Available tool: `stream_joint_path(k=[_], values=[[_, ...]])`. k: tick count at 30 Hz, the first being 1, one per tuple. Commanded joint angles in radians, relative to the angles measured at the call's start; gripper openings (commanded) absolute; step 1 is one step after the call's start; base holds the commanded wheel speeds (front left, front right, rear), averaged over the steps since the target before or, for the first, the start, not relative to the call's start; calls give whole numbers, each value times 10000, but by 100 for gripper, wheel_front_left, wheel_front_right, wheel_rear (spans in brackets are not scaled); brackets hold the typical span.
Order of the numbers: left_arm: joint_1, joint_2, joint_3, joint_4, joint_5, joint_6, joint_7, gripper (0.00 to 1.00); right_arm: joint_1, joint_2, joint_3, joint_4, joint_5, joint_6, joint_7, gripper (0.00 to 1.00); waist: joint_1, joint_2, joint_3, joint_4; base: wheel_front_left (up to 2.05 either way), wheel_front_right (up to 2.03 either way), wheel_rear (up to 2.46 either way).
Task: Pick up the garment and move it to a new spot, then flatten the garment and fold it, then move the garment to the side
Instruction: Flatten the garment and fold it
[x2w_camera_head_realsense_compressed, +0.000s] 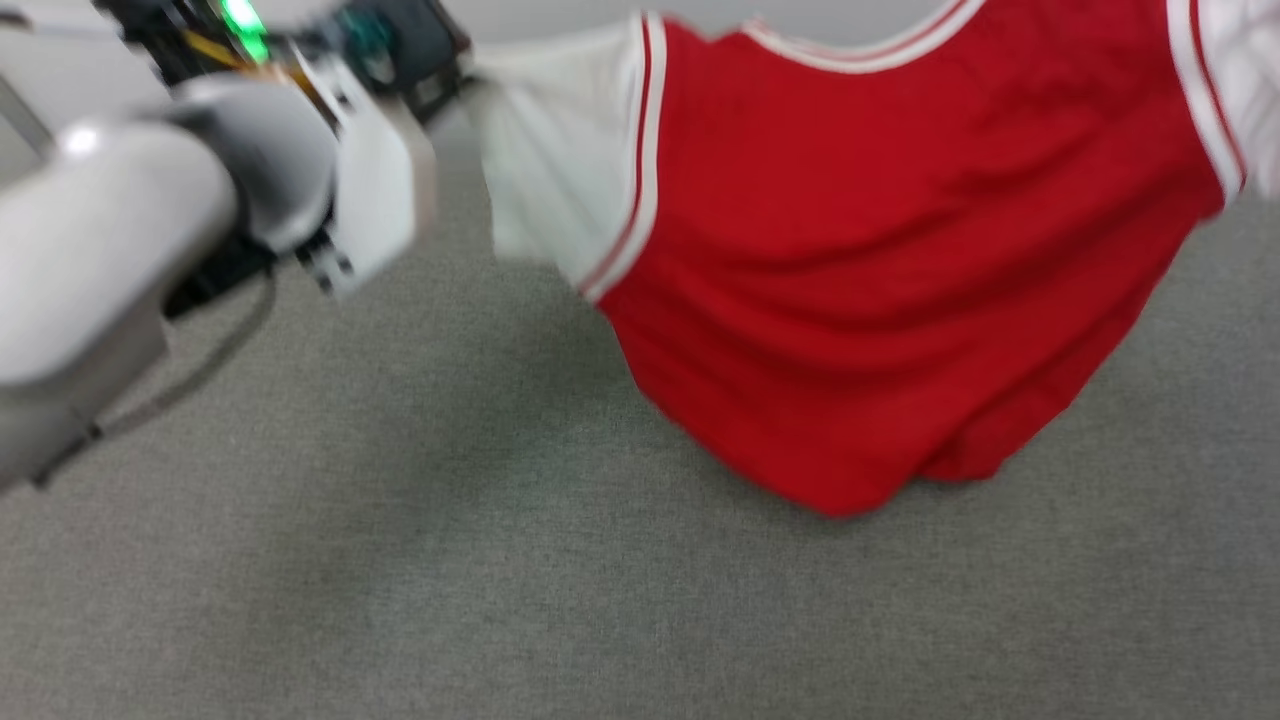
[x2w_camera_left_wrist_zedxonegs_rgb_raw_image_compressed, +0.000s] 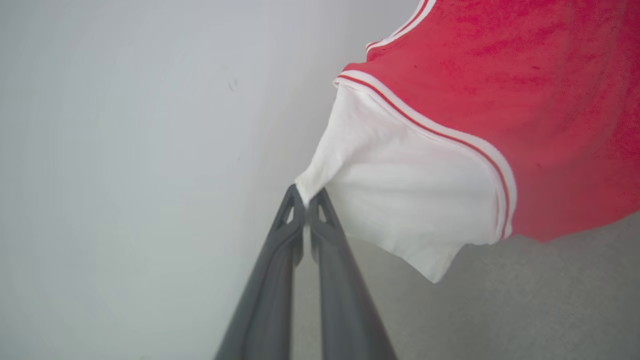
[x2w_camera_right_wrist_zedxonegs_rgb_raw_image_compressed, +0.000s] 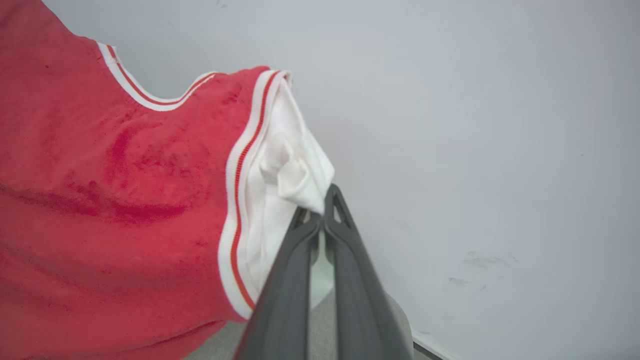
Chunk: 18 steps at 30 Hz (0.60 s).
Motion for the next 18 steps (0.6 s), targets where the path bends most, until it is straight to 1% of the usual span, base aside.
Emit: stream_joint_path(k=[1,6,9,12,13,14,18], values=[[-592,-52,167,329,199,29,-258,0,-669,271,-64,129,-247,-8,49,0,0,0,387,60,0,0,0],[-2346,-443,449,1554,978,36,-825,0,-2989,1015,-133,891,-982,-8,129,0,0,0,1383,98,0,0,0],[-3396,-764,803,2309,1433,167,-1296,0,-4501,1524,-159,1636,-1452,-7,-107,0,0,0,2032,103,0,0,0],[-4398,-1091,1122,3042,1831,363,-1805,0,-5891,2059,-69,2458,-1940,-7,-497,0,0,0,2602,69,0,0,0],[-4721,-1182,1173,3319,1955,357,-1909,0,-6344,2232,-62,2726,-2082,-7,-638,0,0,0,2777,52,0,0,0],[-5718,-1471,1370,4133,2290,375,-2302,0,-7681,2612,12,3536,-2606,-8,-1118,0,0,0,3282,18,0,0,0],[-6892,-1825,1456,5093,2719,343,-2793,0,-9095,3119,-40,4519,-3128,-7,-1876,0,0,0,3871,22,0,0,0]])
